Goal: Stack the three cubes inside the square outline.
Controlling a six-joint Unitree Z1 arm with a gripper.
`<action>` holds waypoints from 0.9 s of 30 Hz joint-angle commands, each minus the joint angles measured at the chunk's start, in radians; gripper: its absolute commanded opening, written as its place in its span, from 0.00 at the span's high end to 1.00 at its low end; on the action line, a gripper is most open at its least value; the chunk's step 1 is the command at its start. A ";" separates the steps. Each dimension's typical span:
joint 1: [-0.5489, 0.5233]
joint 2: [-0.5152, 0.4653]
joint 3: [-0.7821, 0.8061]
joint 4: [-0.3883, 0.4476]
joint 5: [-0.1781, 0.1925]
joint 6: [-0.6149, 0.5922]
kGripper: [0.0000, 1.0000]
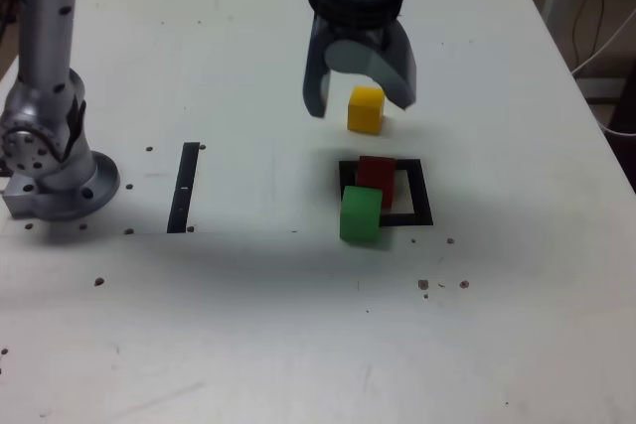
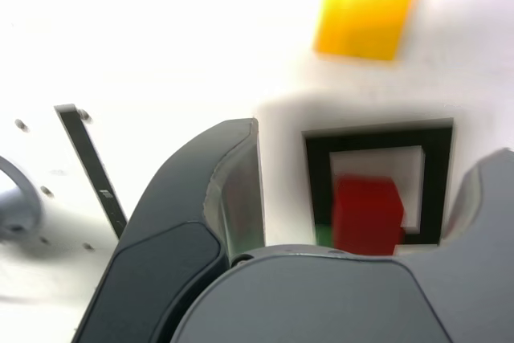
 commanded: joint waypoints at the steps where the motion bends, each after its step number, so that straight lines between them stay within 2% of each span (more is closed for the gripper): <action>1: 0.037 -0.002 0.007 -0.009 0.005 0.036 0.01; 10: 0.144 0.060 -0.041 -0.037 0.025 0.169 0.01; 22: 0.168 0.167 -0.046 -0.093 0.014 0.223 0.01; 27: 0.169 0.188 -0.054 -0.108 0.010 0.229 0.09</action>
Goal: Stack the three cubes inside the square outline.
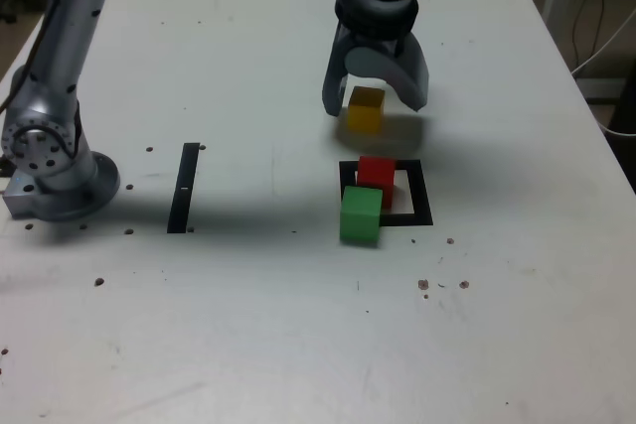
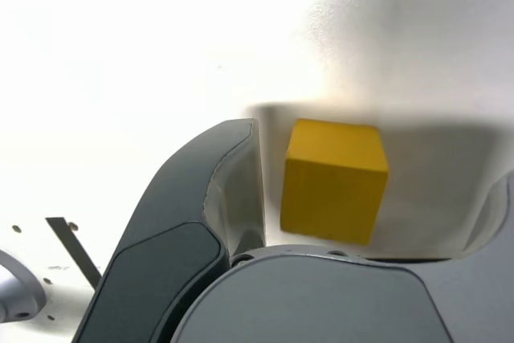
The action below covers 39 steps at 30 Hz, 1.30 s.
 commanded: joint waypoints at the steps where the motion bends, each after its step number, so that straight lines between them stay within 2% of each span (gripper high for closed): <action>1: 0.002 0.010 -0.009 -0.002 -0.001 0.003 0.12; 7: 0.006 0.014 -0.002 -0.017 0.000 0.004 0.38; 16: 0.006 0.003 0.024 -0.055 0.005 0.004 0.64; 25: 0.009 -0.001 0.031 -0.039 0.006 0.004 0.72; 31: 0.009 -0.004 0.026 -0.037 0.005 0.008 0.82; 39: 0.007 -0.009 0.018 -0.039 0.013 0.019 0.83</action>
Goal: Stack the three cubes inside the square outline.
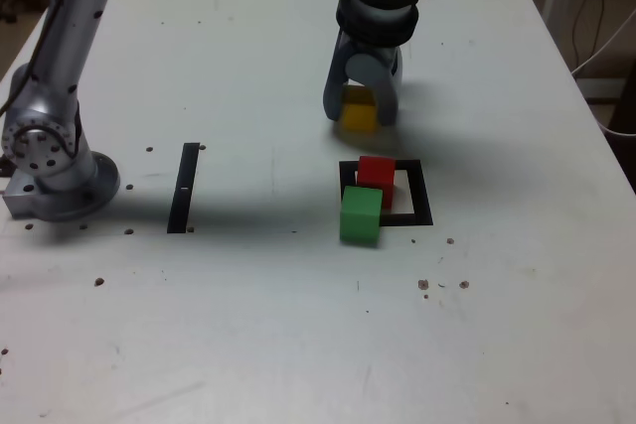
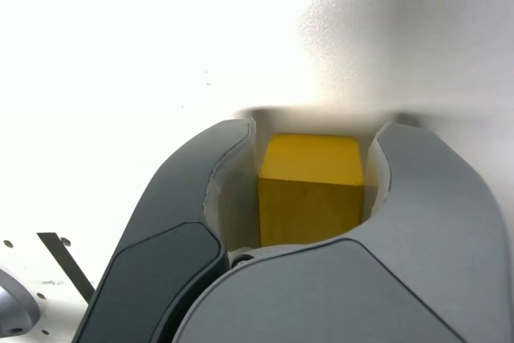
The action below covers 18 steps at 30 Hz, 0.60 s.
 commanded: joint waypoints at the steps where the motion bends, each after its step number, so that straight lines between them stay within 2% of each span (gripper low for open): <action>1: -0.001 -0.014 -0.007 -0.001 0.006 0.007 0.83; 6: -0.006 -0.037 -0.015 0.003 0.002 0.019 0.83; 14: -0.064 -0.127 -0.046 0.060 -0.055 0.003 0.83; 18: -0.111 -0.170 -0.042 0.068 -0.067 -0.050 0.83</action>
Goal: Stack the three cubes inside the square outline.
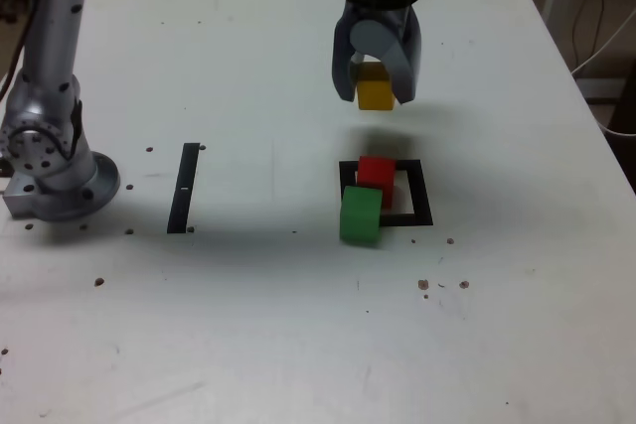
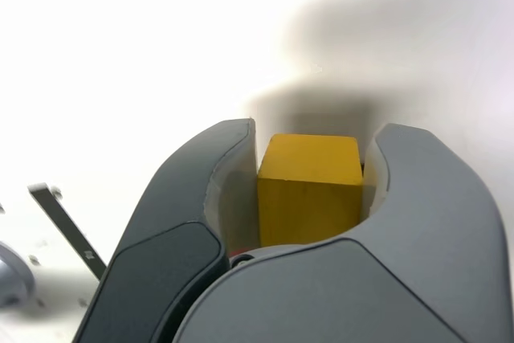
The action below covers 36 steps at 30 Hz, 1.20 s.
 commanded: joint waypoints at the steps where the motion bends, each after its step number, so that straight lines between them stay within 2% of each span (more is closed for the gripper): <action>1: -0.026 -0.028 0.002 0.006 0.003 -0.027 0.83; 4: -0.063 -0.037 -0.009 0.037 0.016 -0.094 0.83; 9: -0.132 -0.025 -0.070 0.133 0.041 -0.209 0.83; 16: -0.203 0.040 -0.130 0.207 0.033 -0.271 0.83; 24: -0.209 0.091 -0.117 0.178 0.015 -0.268 0.83; 36: -0.226 0.066 -0.012 0.103 -0.033 -0.264 0.83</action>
